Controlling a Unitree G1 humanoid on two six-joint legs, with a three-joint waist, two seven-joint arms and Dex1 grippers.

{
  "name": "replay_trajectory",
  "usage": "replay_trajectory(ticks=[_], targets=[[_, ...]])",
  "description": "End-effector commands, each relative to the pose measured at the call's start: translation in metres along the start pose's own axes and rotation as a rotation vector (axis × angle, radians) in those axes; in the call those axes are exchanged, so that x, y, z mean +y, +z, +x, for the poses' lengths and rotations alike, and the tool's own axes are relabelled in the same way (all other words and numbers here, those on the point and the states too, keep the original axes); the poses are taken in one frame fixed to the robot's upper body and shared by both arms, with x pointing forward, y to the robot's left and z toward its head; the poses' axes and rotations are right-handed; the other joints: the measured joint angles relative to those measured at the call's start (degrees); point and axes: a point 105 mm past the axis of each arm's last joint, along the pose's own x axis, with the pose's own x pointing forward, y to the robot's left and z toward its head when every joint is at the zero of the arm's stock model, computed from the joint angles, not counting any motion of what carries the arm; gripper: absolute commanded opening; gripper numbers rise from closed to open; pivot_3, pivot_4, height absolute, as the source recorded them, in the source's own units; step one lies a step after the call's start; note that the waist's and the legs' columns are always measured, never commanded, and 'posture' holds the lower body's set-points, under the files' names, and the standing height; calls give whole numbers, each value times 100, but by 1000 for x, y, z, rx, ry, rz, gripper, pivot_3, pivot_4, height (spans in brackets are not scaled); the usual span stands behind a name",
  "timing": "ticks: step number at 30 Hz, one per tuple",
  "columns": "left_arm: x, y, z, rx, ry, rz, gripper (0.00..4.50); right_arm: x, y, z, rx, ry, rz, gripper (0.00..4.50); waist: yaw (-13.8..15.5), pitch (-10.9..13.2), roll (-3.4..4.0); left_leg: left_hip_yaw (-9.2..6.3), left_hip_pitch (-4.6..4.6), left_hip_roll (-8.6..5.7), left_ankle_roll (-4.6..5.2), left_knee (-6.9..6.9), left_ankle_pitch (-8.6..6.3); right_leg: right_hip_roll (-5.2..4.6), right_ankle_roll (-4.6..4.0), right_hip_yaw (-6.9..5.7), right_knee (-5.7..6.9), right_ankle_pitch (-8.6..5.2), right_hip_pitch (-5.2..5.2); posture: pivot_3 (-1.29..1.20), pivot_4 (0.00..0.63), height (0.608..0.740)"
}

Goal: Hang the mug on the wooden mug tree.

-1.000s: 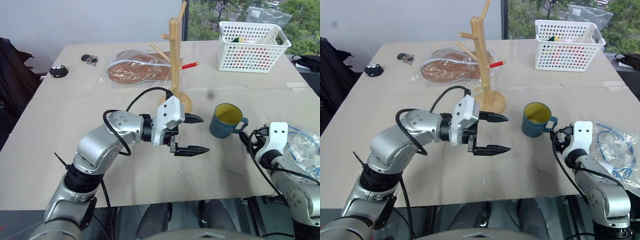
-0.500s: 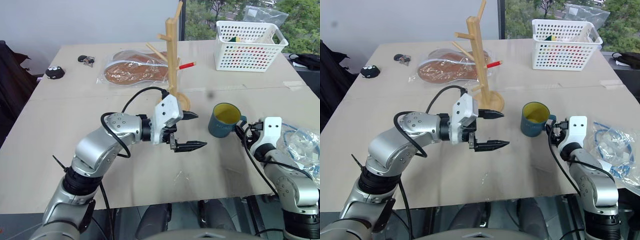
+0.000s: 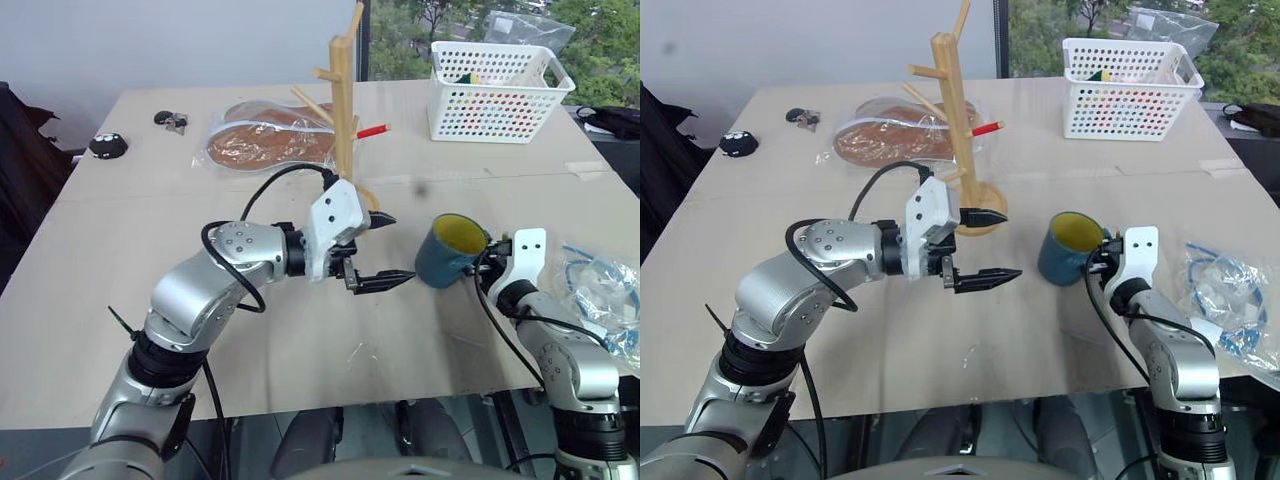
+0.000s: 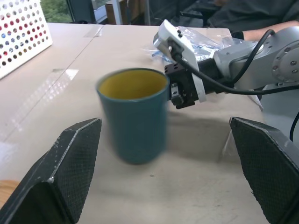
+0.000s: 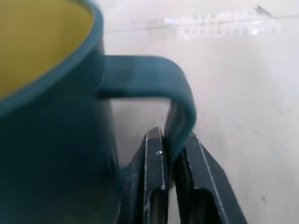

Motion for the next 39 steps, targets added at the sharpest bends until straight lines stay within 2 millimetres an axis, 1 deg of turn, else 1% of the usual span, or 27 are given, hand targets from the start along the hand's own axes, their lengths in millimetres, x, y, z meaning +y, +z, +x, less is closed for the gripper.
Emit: replay_trajectory(ticks=[1,2,3,5,7,11,13,15,18,20,25,28,31,36,39], targets=[[-5,14,-6,-113,21,15,4500,4,30,2,-79,73,-74,124,-4,1,2,1,0,0,0,0,0,-1,0,1,0,0,0,0,150,740],[-5,16,-7,-168,48,4,4500,4,39,4,-88,110,-117,124,-9,2,3,3,0,0,0,0,0,-1,0,3,0,0,-1,0,150,740],[-4,14,-8,-201,94,-21,4500,4,52,8,-102,160,-177,124,-13,2,5,4,1,0,0,1,0,-1,0,3,0,1,0,0,150,740],[-2,10,-12,-285,205,-57,4500,9,86,17,-130,310,-339,124,-26,3,6,14,4,0,1,3,0,-3,0,9,-1,2,1,0,150,740],[2,11,-16,-349,314,-42,4500,11,109,27,-129,420,-455,124,-51,9,15,36,11,2,2,6,-1,-4,0,21,-5,3,1,0,150,740],[15,15,-30,-454,524,5,4500,14,140,47,-113,574,-613,124,5,6,3,20,9,6,2,2,0,1,-7,4,-5,6,6,0,150,740],[20,14,-39,-470,621,50,4500,18,154,55,-111,638,-665,124,1,5,3,18,8,8,1,0,0,1,-10,1,-5,6,5,0,150,740],[21,16,-48,-501,696,83,4500,23,166,63,-105,692,-713,124,-3,7,4,19,3,5,1,0,0,-5,-9,4,-9,7,3,0,150,740],[17,19,-57,-524,785,141,4500,38,184,73,-80,775,-810,124,-14,9,7,15,-15,1,3,2,-2,-13,-8,3,-22,8,-12,0,150,740],[14,17,-56,-517,800,154,4500,43,191,79,-72,799,-844,124,-13,9,7,34,-20,-1,2,-7,-2,-15,-7,20,-17,9,-36,0,150,740],[10,16,-54,-516,823,154,4500,57,202,86,-68,833,-903,124,11,9,8,21,-28,3,-1,-12,-2,-15,-9,10,-14,8,-43,0,150,740],[10,16,-55,-521,842,145,4500,74,205,88,-63,888,-945,124,-1,10,10,24,-28,0,0,-9,-2,-18,-8,13,-9,8,-44,0,150,740],[11,16,-55,-520,843,143,4500,86,206,89,-63,917,-972,124,-9,10,10,24,-27,1,-1,-9,-2,-15,-9,13,-2,8,-47,0,150,740],[12,14,-54,-518,833,137,4500,103,213,92,-83,920,-993,124,-12,11,11,24,-28,3,-2,-11,-2,-13,-9,14,-1,8,-51,0,150,740],[12,13,-53,-517,827,134,4500,109,215,92,-87,928,-1001,124,-4,11,11,23,-28,2,-3,-10,-2,-13,-9,14,-1,8,-52,0,150,740]])
